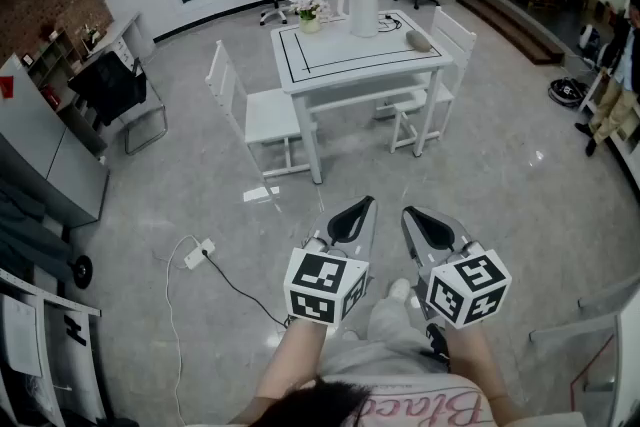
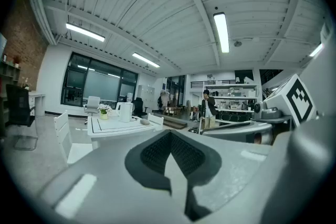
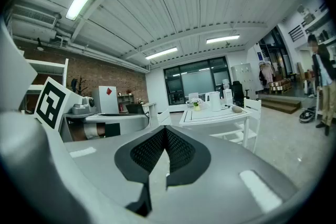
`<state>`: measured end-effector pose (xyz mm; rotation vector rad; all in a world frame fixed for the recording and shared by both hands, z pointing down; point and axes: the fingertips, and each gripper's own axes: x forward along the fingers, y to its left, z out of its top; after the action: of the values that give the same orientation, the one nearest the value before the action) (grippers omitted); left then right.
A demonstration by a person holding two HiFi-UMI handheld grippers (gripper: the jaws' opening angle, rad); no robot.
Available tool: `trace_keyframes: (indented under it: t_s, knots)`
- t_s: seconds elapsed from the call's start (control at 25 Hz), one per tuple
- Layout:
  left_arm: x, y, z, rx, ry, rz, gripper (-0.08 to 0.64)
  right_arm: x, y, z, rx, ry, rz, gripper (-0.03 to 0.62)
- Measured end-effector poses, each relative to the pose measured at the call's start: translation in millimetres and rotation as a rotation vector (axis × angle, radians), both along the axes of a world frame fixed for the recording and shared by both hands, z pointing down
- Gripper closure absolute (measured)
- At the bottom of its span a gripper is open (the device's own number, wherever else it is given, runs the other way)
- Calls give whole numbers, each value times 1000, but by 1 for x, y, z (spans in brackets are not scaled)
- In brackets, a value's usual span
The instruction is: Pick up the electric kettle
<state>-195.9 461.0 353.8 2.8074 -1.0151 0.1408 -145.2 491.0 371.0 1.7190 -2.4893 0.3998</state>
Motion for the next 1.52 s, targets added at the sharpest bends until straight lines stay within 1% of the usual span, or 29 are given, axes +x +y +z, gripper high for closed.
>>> trace_keyframes:
  t_s: [0.16, 0.32, 0.52, 0.64, 0.76, 0.92, 1.08, 1.2, 1.52]
  knots:
    - [2, -1, -3, 15, 3, -8, 559, 3, -4, -3, 8, -3, -5, 568]
    - [5, -13, -2, 23, -3, -25, 559, 8, -18, -2, 9, -7, -11, 568]
    - [16, -41, 2, 16, -10, -47, 559, 20, -46, 2, 6, 1, -29, 568]
    - [25, -66, 0, 21, -12, -64, 559, 29, -70, 0, 9, -26, -46, 568]
    - [36, -92, -4, 29, -11, -76, 559, 42, -96, -5, 17, -49, -64, 567]
    - [57, -127, -7, 32, -7, -80, 559, 60, -133, -10, 26, -46, -91, 568]
    - [78, -160, -8, 25, 4, -105, 559, 78, -163, -12, 26, -32, -127, 566]
    - [94, -183, -9, 35, 1, -130, 559, 94, -183, -10, 17, -16, -148, 566]
    - [134, -219, -13, 44, 3, -154, 559, 140, -221, -14, 28, -1, -171, 566]
